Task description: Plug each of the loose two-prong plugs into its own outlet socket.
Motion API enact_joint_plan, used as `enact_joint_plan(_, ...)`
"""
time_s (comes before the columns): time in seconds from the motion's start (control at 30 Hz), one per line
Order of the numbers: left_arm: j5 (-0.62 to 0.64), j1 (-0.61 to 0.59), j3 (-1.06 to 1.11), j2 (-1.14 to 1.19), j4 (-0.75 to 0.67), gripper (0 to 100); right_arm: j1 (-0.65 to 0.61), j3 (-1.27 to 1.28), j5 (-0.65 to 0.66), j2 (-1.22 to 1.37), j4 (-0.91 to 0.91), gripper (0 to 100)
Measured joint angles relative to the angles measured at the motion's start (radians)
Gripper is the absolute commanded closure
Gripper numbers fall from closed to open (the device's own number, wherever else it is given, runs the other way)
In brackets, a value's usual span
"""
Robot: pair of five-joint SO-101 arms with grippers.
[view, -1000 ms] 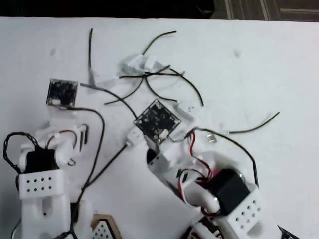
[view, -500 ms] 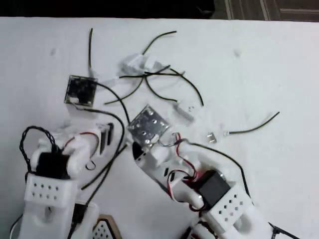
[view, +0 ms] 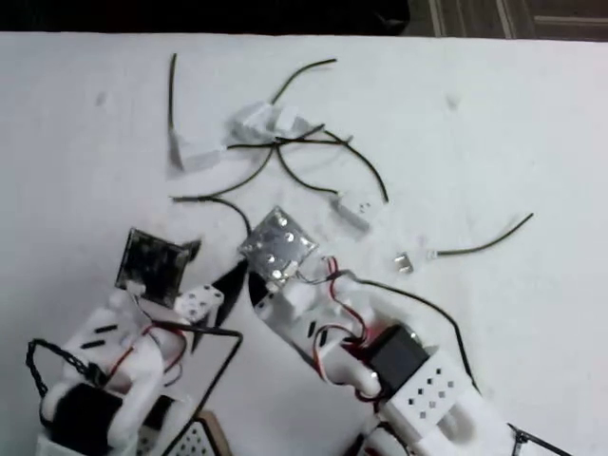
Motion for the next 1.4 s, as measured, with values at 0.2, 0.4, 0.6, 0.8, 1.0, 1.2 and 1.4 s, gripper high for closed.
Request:
enact_joint_plan(0.2, 0.0, -0.094, 0.006, 0.0, 0.0, 75, -0.006, 0.0, 0.0, -0.006, -0.003, 98.1)
enact_joint_plan(0.4, 0.0, -0.152, 0.075, 0.0, -0.031, 75, -0.04, 0.0, 0.002, -0.006, -0.003, 98.1)
enact_joint_plan(0.6, -0.071, -0.023, 0.077, -0.006, -0.032, 76, -0.064, 0.002, 0.002, -0.005, -0.002, 98.1)
enact_joint_plan(0.8, -0.08, -0.018, 0.077, -0.006, -0.032, 76, -0.064, 0.003, 0.002, 0.008, -0.002, 98.1)
enact_joint_plan(1.0, -0.078, -0.078, 0.078, -0.006, -0.032, 76, -0.011, 0.0, 0.002, 0.176, -0.078, 98.1)
enact_joint_plan(1.2, -0.038, -0.35, 0.161, -0.006, -0.121, 76, 0.104, -0.106, 0.002, 0.402, -0.144, 98.1)
enact_joint_plan(1.4, 0.035, -0.485, 0.236, 0.0, -0.23, 76, 0.16, -0.152, 0.002, 0.603, -0.269, 98.1)
